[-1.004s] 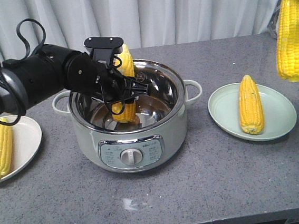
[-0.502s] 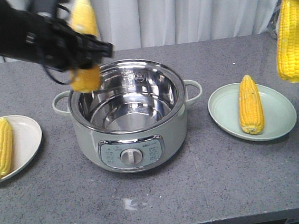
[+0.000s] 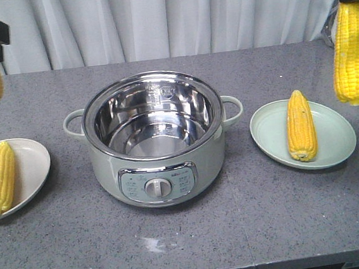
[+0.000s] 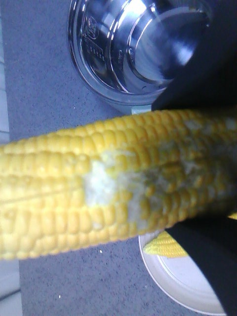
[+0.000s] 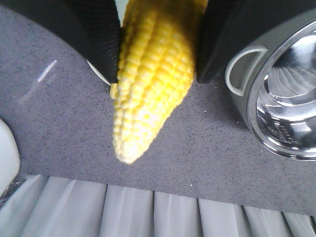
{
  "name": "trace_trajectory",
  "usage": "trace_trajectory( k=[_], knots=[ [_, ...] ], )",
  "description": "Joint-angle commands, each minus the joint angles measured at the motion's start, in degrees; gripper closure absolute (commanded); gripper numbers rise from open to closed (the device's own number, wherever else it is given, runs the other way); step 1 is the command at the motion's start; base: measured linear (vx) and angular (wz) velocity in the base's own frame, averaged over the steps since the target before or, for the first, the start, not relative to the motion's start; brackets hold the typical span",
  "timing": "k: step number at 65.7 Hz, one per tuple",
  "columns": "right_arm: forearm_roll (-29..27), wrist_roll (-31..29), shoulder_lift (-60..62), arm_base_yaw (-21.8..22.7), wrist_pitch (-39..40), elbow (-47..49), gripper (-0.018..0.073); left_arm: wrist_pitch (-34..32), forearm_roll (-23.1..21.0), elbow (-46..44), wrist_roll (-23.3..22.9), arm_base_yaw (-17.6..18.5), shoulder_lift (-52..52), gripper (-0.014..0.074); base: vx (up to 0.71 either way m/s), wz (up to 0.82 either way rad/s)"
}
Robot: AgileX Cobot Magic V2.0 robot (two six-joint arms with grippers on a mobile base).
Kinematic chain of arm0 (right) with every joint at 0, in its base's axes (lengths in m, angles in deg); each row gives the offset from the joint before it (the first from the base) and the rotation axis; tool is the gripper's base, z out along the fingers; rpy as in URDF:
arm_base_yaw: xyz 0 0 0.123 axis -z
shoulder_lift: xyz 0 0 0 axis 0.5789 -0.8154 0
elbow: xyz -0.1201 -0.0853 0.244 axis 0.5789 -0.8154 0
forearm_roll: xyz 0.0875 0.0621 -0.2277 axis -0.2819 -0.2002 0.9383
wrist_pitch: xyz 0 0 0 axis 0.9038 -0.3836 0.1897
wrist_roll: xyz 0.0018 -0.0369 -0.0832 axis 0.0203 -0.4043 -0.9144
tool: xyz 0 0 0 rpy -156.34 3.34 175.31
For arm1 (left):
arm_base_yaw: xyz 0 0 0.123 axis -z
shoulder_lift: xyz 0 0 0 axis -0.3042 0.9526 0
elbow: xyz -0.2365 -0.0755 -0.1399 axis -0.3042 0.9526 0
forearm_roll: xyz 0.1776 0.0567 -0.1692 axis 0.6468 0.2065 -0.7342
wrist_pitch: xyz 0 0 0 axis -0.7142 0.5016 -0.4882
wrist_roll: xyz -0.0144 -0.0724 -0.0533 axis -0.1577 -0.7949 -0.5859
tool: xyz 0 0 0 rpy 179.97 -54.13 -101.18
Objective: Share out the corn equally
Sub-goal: 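Grasp the last cob with the left gripper and lift it, then drive the base to the counter with the two empty plates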
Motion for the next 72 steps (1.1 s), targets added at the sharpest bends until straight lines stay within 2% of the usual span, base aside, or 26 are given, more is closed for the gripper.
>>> trace_trajectory(
  k=[1,72],
  knots=[
    [-0.37,-0.05,1.54,0.28,3.45,1.55,0.0440,-1.05,1.50,-1.94,-0.36,-0.05,-3.20,0.0593,0.00,0.00],
    [-0.37,-0.10,1.54,0.28,3.37,1.55,0.0440,0.15,1.33,-1.94,-0.41,-0.05,-4.50,0.0593,0.00,0.00]
  ],
)
